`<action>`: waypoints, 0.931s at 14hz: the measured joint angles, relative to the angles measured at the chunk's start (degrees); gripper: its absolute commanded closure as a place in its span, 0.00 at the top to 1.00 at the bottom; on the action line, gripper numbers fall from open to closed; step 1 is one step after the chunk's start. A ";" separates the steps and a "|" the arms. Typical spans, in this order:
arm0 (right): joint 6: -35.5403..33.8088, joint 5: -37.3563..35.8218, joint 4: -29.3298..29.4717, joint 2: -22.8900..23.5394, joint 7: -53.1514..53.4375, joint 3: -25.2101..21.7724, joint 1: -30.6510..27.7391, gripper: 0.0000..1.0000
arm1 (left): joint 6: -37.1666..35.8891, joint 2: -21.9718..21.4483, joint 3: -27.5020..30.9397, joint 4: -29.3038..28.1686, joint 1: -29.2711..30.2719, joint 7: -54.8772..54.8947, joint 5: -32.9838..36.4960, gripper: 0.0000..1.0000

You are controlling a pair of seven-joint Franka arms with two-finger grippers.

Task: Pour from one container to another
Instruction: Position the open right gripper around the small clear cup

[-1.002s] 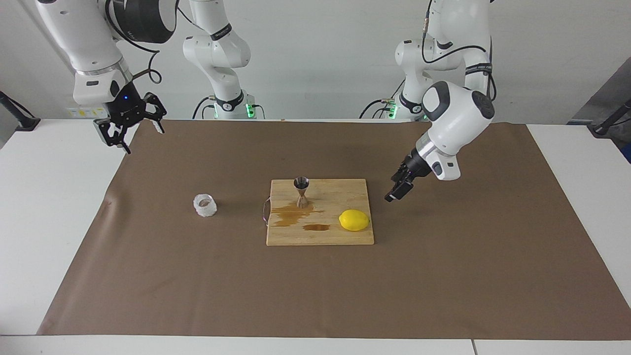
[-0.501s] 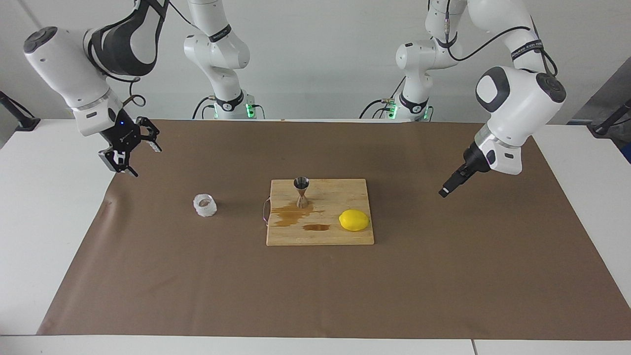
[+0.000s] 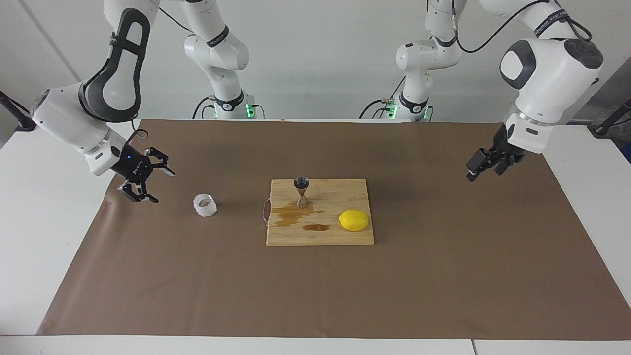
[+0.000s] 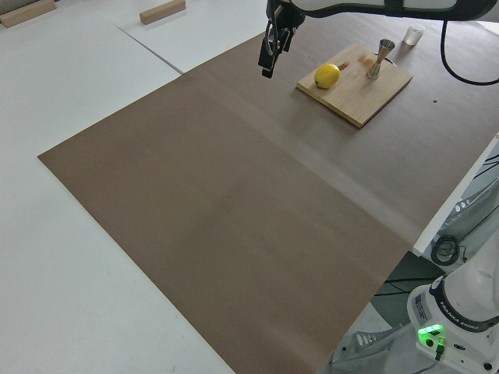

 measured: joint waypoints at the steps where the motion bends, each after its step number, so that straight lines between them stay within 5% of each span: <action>1: 0.79 1.25 -1.07 0.26 -1.42 0.01 0.04 1.00 | -1.90 -0.05 -0.05 1.62 0.00 0.27 1.24 1.00; 7: 1.58 10.73 -5.57 3.55 -11.32 0.06 0.00 1.00 | -12.71 -0.32 -0.10 8.46 -0.01 3.89 2.32 1.00; 13: 2.02 17.13 -5.30 9.54 -19.78 0.40 0.17 1.00 | -15.75 -2.38 1.12 9.08 -1.70 9.07 2.33 1.00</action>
